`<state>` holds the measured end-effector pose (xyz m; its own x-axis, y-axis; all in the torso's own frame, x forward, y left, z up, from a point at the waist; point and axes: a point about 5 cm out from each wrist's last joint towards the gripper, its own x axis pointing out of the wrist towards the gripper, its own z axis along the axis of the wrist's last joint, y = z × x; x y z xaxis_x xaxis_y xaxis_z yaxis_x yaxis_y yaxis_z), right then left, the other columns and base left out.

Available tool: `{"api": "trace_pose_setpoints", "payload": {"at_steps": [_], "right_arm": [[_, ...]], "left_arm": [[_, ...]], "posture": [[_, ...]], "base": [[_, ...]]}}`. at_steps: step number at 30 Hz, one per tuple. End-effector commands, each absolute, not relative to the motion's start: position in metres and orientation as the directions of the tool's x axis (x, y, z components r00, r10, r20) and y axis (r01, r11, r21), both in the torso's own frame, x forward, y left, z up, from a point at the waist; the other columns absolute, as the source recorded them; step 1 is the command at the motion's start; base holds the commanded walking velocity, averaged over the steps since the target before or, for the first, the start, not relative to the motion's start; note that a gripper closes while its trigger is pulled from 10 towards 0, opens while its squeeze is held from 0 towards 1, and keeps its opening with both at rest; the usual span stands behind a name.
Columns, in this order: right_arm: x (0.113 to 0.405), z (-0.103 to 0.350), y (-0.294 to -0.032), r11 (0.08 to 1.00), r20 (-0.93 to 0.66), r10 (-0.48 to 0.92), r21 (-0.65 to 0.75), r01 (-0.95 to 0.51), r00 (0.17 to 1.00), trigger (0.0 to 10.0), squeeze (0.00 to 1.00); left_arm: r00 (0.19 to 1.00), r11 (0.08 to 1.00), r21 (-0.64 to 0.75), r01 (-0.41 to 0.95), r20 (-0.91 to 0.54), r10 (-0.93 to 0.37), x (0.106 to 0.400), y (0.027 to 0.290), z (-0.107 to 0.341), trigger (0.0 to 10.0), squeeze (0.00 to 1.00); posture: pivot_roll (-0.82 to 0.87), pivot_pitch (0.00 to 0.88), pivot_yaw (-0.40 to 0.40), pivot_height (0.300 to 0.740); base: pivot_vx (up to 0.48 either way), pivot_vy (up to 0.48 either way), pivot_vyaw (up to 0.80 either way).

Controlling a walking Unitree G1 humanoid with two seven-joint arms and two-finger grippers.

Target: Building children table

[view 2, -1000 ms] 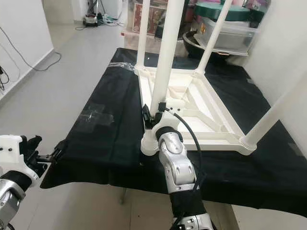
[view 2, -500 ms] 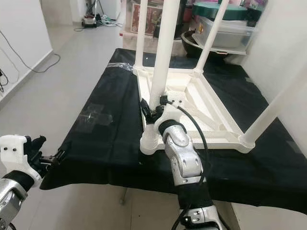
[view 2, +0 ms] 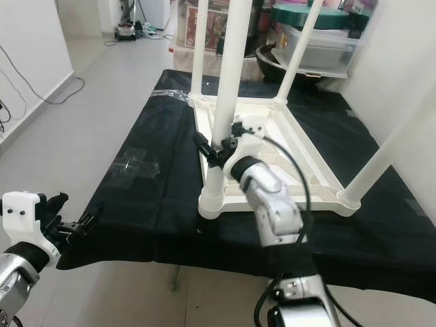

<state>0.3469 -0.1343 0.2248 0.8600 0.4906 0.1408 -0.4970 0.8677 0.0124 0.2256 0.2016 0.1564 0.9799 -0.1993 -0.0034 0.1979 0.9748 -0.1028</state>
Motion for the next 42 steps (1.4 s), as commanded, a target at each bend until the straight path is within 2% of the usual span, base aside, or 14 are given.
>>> {"api": "trace_pose_setpoints", "payload": {"at_steps": [1,13,14,16,17,20,22,24,25,26,27,39,41,42], "right_arm": [[0.349,0.224,-0.138,0.830,0.120,0.552,0.015,-0.558,0.825,10.0,0.00],[0.357,0.223,-0.146,0.691,0.058,0.723,-0.061,-0.720,0.689,10.0,0.00],[0.358,0.222,-0.147,0.658,0.042,0.753,-0.057,-0.751,0.657,8.4,0.00],[0.361,0.223,-0.149,0.636,0.031,0.771,-0.060,-0.769,0.636,8.9,0.00],[0.364,0.224,-0.151,0.608,0.022,0.794,-0.055,-0.792,0.608,6.7,0.00],[0.364,0.224,-0.151,0.608,0.022,0.794,-0.055,-0.792,0.608,6.7,0.00],[0.368,0.225,-0.154,0.557,-0.011,0.829,-0.061,-0.828,0.559,4.3,0.00],[0.368,0.225,-0.154,0.557,-0.011,0.829,-0.061,-0.828,0.559,4.3,0.00],[0.371,0.226,-0.157,0.554,-0.020,0.831,-0.069,-0.830,0.556,1.6,0.00],[0.371,0.226,-0.157,0.554,-0.020,0.831,-0.069,-0.830,0.556,1.6,0.00],[0.375,0.227,-0.160,0.558,-0.021,0.828,-0.067,-0.827,0.560,0.0,0.00],[0.383,0.211,-0.159,0.684,-0.001,0.730,-0.013,-0.730,0.684,0.0,0.00],[0.382,0.201,-0.155,0.735,-0.016,0.678,0.004,-0.678,0.734,0.0,0.00],[0.382,0.190,-0.154,0.825,-0.047,0.565,0.023,-0.565,0.824,0.0,0.00]], "left_arm": [[0.976,0.973,-0.087,0.214,-0.014,-0.216,0.227,0.200,0.154,10.0,0.00],[0.974,0.971,-0.083,0.223,-0.016,-0.225,0.226,0.200,0.154,10.0,0.00],[0.974,0.971,-0.082,0.224,-0.017,-0.226,0.226,0.200,0.154,10.0,0.00],[0.973,0.971,-0.081,0.226,-0.018,-0.228,0.226,0.200,0.154,10.0,0.00],[0.973,0.970,-0.080,0.228,-0.018,-0.230,0.226,0.200,0.154,10.0,0.00],[0.973,0.970,-0.080,0.228,-0.018,-0.230,0.226,0.200,0.154,10.0,0.00],[0.972,0.969,-0.078,0.233,-0.020,-0.235,0.226,0.200,0.154,10.0,0.00],[0.972,0.969,-0.078,0.233,-0.020,-0.235,0.226,0.200,0.154,10.0,0.00],[0.971,0.969,-0.077,0.235,-0.021,-0.237,0.226,0.199,0.154,10.0,0.00],[0.971,0.969,-0.077,0.235,-0.021,-0.237,0.226,0.199,0.154,10.0,0.00],[0.971,0.969,-0.077,0.236,-0.021,-0.239,0.226,0.199,0.154,10.0,0.00],[0.970,0.968,-0.077,0.239,-0.021,-0.241,0.224,0.198,0.154,10.0,0.00],[0.970,0.968,-0.076,0.239,-0.021,-0.241,0.224,0.198,0.154,10.0,0.00],[0.971,0.969,-0.076,0.236,-0.020,-0.238,0.223,0.198,0.155,10.0,0.00]], "posture": [[0.08,0.000,-0.091,0.740],[0.09,0.000,-0.095,0.740],[0.09,0.000,-0.097,0.740],[0.09,0.000,-0.098,0.740],[0.10,0.000,-0.099,0.740],[0.10,0.000,-0.099,0.740],[0.10,0.000,-0.100,0.740],[0.10,0.000,-0.100,0.740],[0.10,0.000,-0.105,0.740],[0.10,0.000,-0.105,0.740],[0.11,0.000,-0.108,0.740],[0.11,0.000,-0.115,0.740],[0.11,0.000,-0.118,0.740],[0.12,0.000,-0.118,0.740]], "base": [[0.000,0.000,0.00],[0.000,0.000,0.00],[0.000,0.000,0.00],[0.000,0.000,0.00],[0.000,0.000,0.00],[0.000,0.000,0.00],[0.000,0.000,0.00],[0.000,0.000,0.00],[0.000,0.000,0.00],[0.000,0.000,0.00],[0.000,0.000,0.00],[0.000,0.000,0.00],[0.000,0.000,0.00],[0.000,0.000,0.00]]}}
